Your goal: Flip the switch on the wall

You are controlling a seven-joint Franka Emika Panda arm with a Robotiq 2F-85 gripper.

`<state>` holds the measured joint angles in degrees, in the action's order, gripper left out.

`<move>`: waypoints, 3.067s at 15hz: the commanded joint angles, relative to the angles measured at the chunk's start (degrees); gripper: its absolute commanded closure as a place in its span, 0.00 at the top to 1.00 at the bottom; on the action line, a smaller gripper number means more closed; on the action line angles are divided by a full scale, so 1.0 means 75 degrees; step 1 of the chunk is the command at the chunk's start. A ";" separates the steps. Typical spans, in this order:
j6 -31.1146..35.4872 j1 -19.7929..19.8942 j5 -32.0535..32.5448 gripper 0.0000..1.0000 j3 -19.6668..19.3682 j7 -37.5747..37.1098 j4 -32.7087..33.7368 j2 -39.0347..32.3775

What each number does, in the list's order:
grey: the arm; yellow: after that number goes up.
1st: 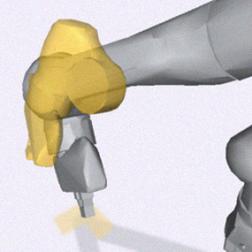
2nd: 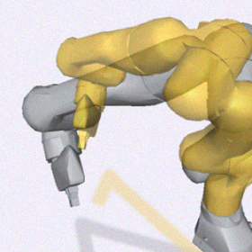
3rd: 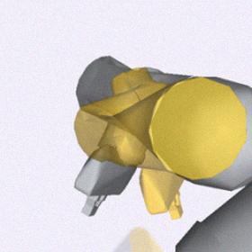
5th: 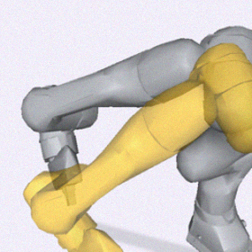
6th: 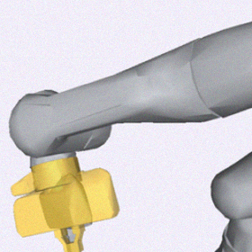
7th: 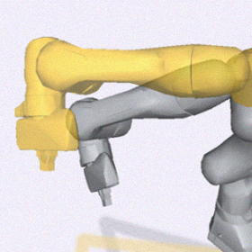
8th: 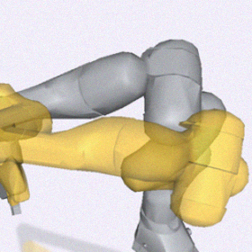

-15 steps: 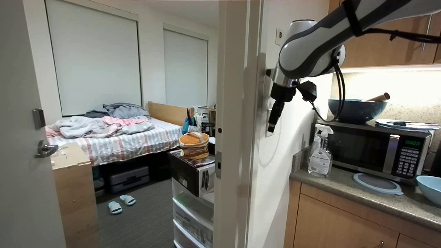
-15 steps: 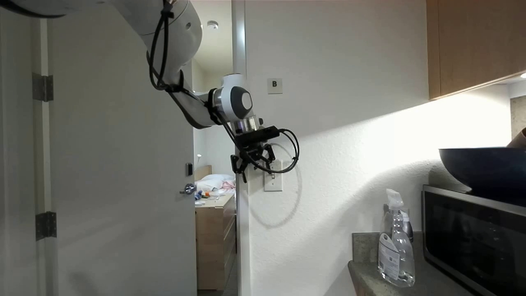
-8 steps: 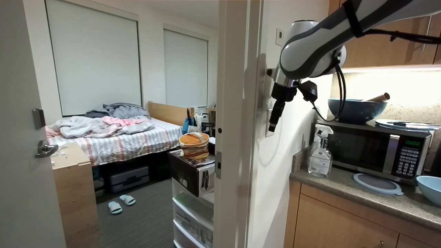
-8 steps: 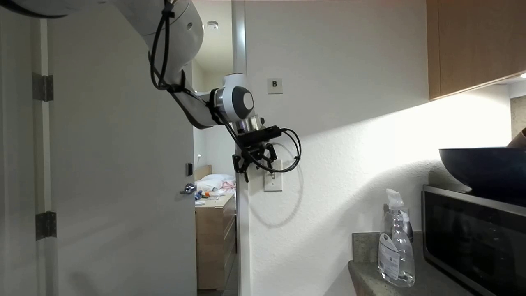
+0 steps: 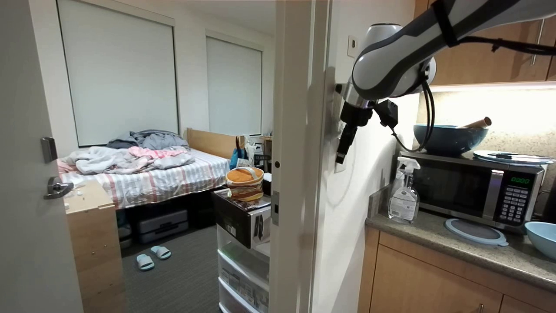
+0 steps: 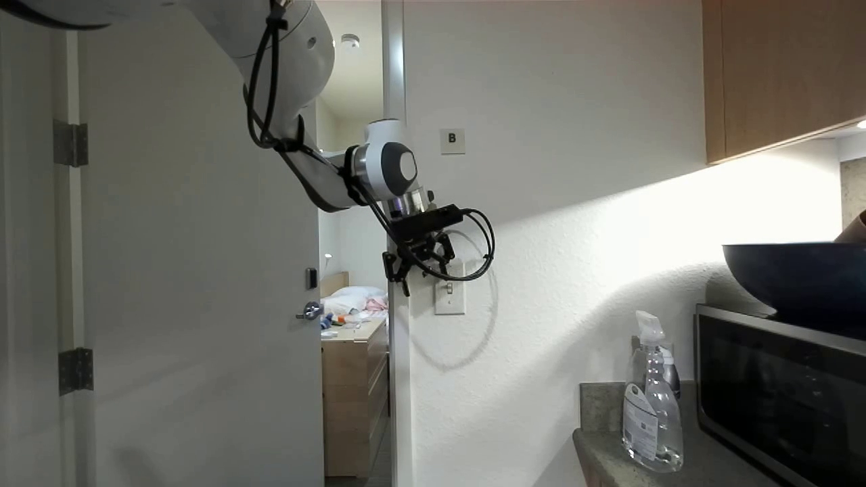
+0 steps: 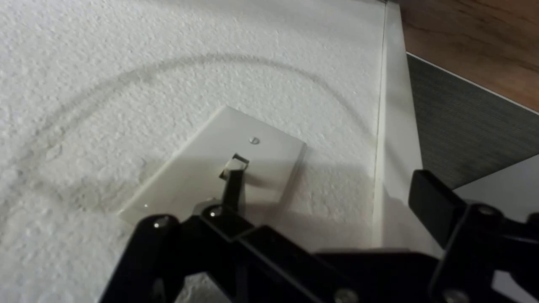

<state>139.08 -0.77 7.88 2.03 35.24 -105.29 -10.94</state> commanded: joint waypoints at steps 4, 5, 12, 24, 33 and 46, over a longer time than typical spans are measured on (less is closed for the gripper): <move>-0.0134 0.0099 -0.0098 1.00 0.0100 0.0161 0.0022 -0.0045; -0.0172 0.0125 -0.0200 1.00 0.0123 0.0257 0.0019 -0.0060; -0.0290 0.0076 -0.0142 1.00 0.0101 0.0061 0.0021 -0.0157; -0.0229 -0.0104 0.0000 1.00 0.0088 -0.1634 0.0069 0.0171; -0.0523 -0.0049 -0.0274 1.00 0.0049 -0.2016 0.0002 0.0134; -0.0178 -0.0042 0.0112 1.00 -0.0053 -0.1888 0.0028 0.0018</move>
<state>136.10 -1.52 7.29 1.52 20.77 -104.94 -10.55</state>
